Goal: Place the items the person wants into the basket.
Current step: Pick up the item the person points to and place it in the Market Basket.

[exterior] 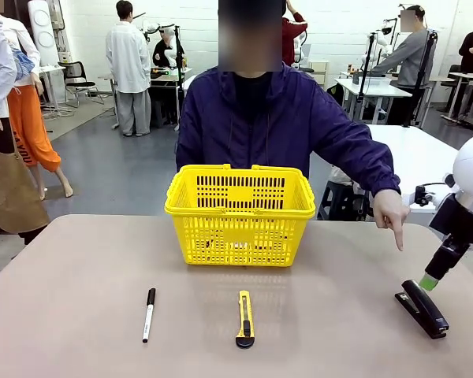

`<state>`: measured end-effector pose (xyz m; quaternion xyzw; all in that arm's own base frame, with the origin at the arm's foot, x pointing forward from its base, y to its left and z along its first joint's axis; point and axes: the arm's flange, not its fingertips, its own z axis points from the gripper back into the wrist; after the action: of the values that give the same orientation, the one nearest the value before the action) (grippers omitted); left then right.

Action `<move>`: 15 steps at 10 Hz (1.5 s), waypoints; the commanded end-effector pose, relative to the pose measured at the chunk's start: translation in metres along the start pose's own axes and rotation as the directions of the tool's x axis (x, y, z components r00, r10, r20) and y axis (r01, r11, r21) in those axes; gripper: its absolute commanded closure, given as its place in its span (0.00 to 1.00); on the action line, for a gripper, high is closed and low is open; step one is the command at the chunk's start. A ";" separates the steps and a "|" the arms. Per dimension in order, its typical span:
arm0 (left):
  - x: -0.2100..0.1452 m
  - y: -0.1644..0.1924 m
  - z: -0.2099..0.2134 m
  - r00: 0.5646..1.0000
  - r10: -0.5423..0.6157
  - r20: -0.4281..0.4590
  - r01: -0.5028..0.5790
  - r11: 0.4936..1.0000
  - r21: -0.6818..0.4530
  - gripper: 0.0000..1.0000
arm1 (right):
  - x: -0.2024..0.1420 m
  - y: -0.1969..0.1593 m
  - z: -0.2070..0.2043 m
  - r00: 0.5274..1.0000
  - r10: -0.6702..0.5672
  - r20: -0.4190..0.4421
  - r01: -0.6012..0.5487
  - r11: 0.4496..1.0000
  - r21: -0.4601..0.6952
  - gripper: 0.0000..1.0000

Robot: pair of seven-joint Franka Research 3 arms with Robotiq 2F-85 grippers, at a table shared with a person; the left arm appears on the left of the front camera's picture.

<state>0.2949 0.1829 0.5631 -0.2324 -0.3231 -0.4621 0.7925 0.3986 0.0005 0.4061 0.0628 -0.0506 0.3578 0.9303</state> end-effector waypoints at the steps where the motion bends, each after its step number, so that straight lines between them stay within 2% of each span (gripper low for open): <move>1: -0.001 0.001 0.001 1.000 -0.022 0.020 0.022 1.000 -0.001 0.00 | 0.010 -0.001 -0.018 0.998 -0.047 -0.037 0.045 0.997 -0.058 0.00; 6: -0.001 0.001 0.001 1.000 -0.022 0.020 0.022 1.000 -0.001 0.00 | 0.014 -0.008 -0.055 0.991 -0.109 -0.077 0.099 0.987 -0.128 0.00; 14: -0.001 0.001 0.001 1.000 -0.022 0.020 0.022 1.000 -0.001 0.00 | 0.016 -0.018 -0.082 0.990 -0.097 -0.099 0.087 0.991 -0.097 0.00; 15: -0.001 0.001 0.001 1.000 -0.022 0.020 0.022 1.000 -0.001 0.00 | 0.015 -0.018 -0.080 0.993 -0.083 -0.083 0.074 0.992 -0.104 0.38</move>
<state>0.2950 0.1829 0.5630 -0.2326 -0.3230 -0.4621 0.7925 0.4245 0.0106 0.3291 0.0142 -0.0141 0.3173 0.9481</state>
